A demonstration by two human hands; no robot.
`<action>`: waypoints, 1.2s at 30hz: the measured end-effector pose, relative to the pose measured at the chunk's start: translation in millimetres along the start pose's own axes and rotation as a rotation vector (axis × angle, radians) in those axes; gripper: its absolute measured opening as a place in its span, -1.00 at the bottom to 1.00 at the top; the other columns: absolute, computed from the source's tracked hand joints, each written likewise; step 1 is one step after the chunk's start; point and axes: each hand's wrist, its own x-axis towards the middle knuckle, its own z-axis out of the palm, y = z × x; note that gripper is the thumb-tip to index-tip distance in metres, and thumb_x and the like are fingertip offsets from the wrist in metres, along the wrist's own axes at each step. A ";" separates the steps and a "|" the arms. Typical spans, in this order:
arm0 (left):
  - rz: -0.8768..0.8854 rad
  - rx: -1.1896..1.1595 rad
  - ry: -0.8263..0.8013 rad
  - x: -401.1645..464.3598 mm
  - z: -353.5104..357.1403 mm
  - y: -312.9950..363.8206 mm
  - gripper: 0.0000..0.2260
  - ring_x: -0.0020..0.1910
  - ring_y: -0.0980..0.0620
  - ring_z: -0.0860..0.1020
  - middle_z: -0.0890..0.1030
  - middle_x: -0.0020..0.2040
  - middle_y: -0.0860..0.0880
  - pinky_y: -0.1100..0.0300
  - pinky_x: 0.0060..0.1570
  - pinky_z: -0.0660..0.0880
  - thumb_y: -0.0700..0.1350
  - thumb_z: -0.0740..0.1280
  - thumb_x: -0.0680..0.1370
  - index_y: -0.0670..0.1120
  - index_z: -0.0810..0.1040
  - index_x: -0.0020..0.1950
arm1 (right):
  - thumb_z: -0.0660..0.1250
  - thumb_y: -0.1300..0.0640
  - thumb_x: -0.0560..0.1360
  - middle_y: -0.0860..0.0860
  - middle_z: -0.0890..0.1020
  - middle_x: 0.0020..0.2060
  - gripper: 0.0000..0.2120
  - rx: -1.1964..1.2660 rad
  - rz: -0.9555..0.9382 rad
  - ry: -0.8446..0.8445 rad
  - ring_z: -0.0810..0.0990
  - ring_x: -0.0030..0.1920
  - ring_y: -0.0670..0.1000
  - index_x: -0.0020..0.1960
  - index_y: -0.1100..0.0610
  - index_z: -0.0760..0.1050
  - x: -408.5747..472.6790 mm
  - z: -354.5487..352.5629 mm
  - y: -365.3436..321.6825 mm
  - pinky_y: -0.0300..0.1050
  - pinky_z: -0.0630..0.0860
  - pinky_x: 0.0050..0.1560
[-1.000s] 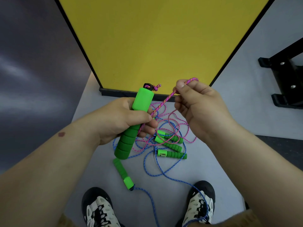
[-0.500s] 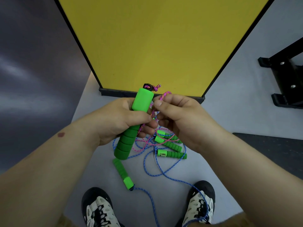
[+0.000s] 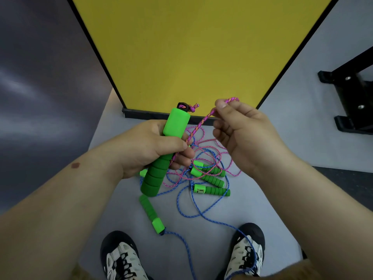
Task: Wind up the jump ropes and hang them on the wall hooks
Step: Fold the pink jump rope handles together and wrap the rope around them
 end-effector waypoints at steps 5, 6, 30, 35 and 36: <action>-0.001 -0.008 0.009 1.1 0.2 -0.5 -0.94 -0.24 -0.03 0.70 0.72 -0.20 -0.12 0.16 -0.23 0.64 -0.33 0.32 0.59 -0.18 0.53 -0.01 | 0.41 0.19 0.55 0.06 0.59 -0.22 -0.97 -0.105 0.095 -0.203 0.52 -0.33 -0.06 -0.05 0.16 0.60 -8.2 7.1 12.0 -0.19 0.51 -0.23; -0.001 -0.010 0.011 1.1 0.8 -0.6 -0.93 -0.24 -0.02 0.70 0.72 -0.20 -0.12 0.17 -0.25 0.63 -0.33 0.32 0.59 -0.18 0.53 -0.01 | 0.40 0.21 0.55 0.05 0.58 -0.25 -0.97 -0.130 0.100 -0.243 0.51 -0.34 -0.08 -0.06 0.16 0.61 -10.1 8.6 14.4 -0.20 0.50 -0.24; -0.007 0.002 0.019 0.1 2.3 0.5 -0.96 -0.24 -0.01 0.70 0.72 -0.19 -0.13 0.18 -0.27 0.63 -0.32 0.33 0.59 -0.20 0.54 -0.01 | 0.43 0.20 0.53 0.04 0.59 -0.23 -0.98 -0.099 0.142 -0.211 0.54 -0.33 -0.07 -0.05 0.13 0.62 -7.8 6.8 12.0 -0.19 0.53 -0.22; -0.006 0.003 0.025 -1.1 2.2 1.4 -0.94 -0.24 -0.01 0.70 0.72 -0.20 -0.11 0.19 -0.26 0.64 -0.32 0.32 0.59 -0.18 0.54 -0.01 | 0.43 0.22 0.52 0.07 0.56 -0.24 -0.95 -0.134 0.083 -0.189 0.52 -0.32 -0.07 -0.12 0.14 0.63 -7.9 7.3 12.4 -0.18 0.51 -0.21; -0.005 0.008 0.022 -1.2 1.8 1.4 -0.94 -0.23 -0.02 0.70 0.72 -0.19 -0.11 0.19 -0.25 0.64 -0.32 0.32 0.59 -0.19 0.53 0.00 | 0.43 0.22 0.53 0.07 0.56 -0.24 -0.95 -0.116 0.066 -0.169 0.52 -0.32 -0.07 -0.12 0.14 0.63 -6.9 6.7 11.3 -0.18 0.52 -0.22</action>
